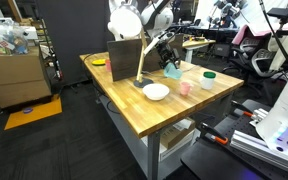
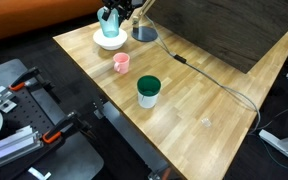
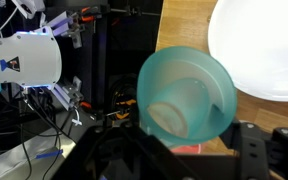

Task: Pick up the blue cup and pour the water in the white bowl

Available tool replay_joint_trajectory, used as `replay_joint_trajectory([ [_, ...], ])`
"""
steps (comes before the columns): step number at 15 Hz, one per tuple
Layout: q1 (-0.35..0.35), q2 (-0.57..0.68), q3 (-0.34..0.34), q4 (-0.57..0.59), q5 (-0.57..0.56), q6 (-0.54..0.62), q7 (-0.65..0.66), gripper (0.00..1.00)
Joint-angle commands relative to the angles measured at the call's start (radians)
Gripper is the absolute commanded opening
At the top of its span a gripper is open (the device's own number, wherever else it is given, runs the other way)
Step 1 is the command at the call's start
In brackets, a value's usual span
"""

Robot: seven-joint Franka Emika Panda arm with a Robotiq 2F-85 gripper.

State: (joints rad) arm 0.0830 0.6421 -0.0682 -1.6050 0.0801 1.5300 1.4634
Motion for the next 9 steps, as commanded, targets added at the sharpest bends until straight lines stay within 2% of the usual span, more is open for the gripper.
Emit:
replay_joint_trajectory([
  [1, 0.010, 0.030, -0.007, 0.062, -0.014, -0.055, 0.015, 0.48],
  [5, 0.004, 0.019, -0.004, 0.040, 0.002, -0.012, 0.003, 0.48],
  [6, 0.004, 0.022, -0.004, 0.041, 0.002, -0.012, 0.003, 0.73],
  [9, 0.004, 0.024, -0.004, 0.041, 0.002, -0.012, 0.003, 0.73],
])
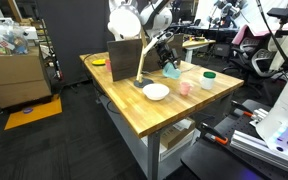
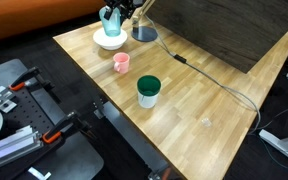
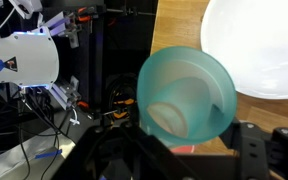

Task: Pick up the blue cup and pour the water in the white bowl

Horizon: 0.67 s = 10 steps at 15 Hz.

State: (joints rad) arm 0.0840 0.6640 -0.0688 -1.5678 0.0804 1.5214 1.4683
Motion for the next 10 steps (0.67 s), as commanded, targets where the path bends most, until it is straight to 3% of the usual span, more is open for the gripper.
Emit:
replay_joint_trajectory([
  [1, 0.003, 0.002, -0.004, 0.003, 0.002, -0.003, -0.001, 0.73],
  [3, 0.003, 0.002, -0.004, 0.003, 0.002, -0.003, -0.001, 0.73],
  [4, 0.003, 0.002, -0.004, 0.003, 0.002, -0.003, -0.001, 0.48],
  [10, 0.024, -0.016, -0.021, -0.034, 0.006, 0.061, 0.187, 0.48],
])
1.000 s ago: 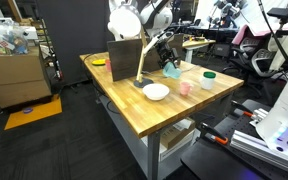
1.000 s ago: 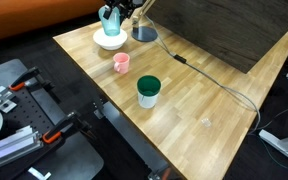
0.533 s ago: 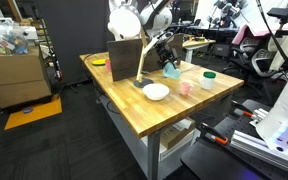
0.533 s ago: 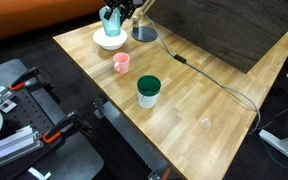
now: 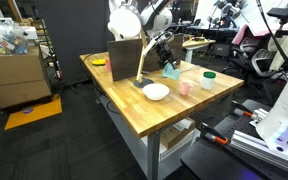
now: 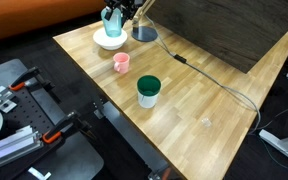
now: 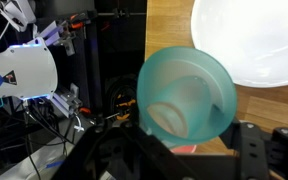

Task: Pick up the blue cup and pour the water in the white bowl

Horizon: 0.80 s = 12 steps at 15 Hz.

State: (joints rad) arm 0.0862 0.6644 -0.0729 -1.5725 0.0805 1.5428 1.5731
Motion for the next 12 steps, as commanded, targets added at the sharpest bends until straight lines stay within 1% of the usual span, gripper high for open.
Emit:
replay_joint_trajectory([
  [1, 0.026, -0.020, -0.015, -0.039, 0.008, 0.053, 0.120, 0.48],
  [5, 0.043, -0.023, -0.005, -0.075, 0.021, 0.093, 0.242, 0.48],
  [8, 0.057, -0.019, -0.003, -0.093, 0.013, 0.074, 0.322, 0.48],
  [12, 0.060, -0.018, 0.002, -0.106, 0.012, 0.055, 0.382, 0.48],
])
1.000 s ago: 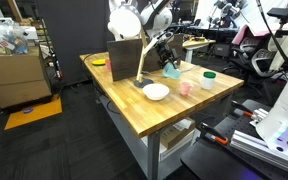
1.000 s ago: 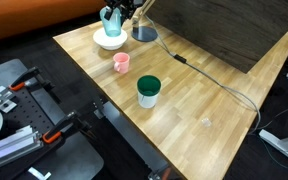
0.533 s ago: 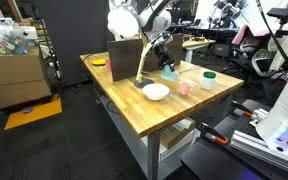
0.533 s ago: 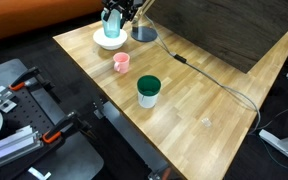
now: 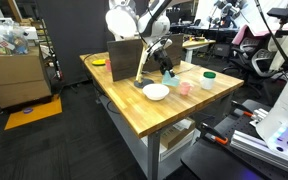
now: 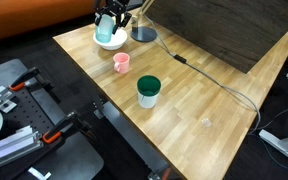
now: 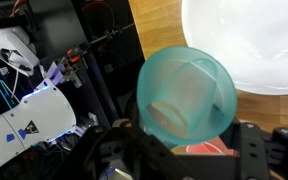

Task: Pick up the blue cup and pour the water in the white bowl

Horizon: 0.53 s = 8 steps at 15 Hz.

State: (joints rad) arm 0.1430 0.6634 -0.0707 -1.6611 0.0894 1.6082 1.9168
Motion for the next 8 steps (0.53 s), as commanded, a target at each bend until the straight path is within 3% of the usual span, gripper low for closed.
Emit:
replay_joint_trajectory([
  [1, 0.002, -0.016, 0.001, -0.018, 0.002, -0.017, 0.046, 0.48],
  [8, 0.002, -0.010, 0.002, -0.002, -0.004, -0.083, 0.095, 0.48],
])
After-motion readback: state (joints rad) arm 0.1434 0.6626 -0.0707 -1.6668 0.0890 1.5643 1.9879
